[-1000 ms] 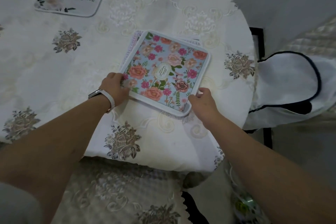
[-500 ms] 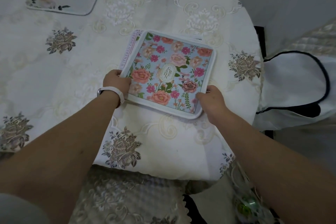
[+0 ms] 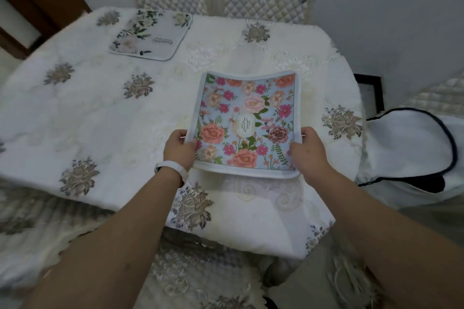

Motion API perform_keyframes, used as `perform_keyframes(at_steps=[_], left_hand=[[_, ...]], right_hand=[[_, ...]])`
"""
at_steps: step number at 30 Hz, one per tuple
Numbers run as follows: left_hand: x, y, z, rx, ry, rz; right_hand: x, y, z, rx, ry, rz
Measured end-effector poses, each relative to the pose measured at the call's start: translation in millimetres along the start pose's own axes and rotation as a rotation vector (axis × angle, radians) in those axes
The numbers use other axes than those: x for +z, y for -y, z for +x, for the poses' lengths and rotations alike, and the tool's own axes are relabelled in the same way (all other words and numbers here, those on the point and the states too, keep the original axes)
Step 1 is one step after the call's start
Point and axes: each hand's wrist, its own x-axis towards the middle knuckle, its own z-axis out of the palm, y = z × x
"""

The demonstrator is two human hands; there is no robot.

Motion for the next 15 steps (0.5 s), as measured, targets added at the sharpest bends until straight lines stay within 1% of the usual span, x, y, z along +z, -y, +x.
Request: perform_keyframes(at_steps=[4, 8, 15], left_hand=[[-38.8, 8.3, -35.2, -0.085, -0.042, -0.098], [-88.9, 24.7, -67.0, -0.178, -0.138, -0.229], [-178.8, 57.0, -124.2, -0.212, -0.313, -0.442]], right_hand=[[12.0, 18.5, -17.0, -0.07, 0.079, -0.012], [38.6, 32.8, -39.2, -0.15, 0.179, -0.066], [98.9, 58.8, -97.9, -0.258, 0.356, -0.092]])
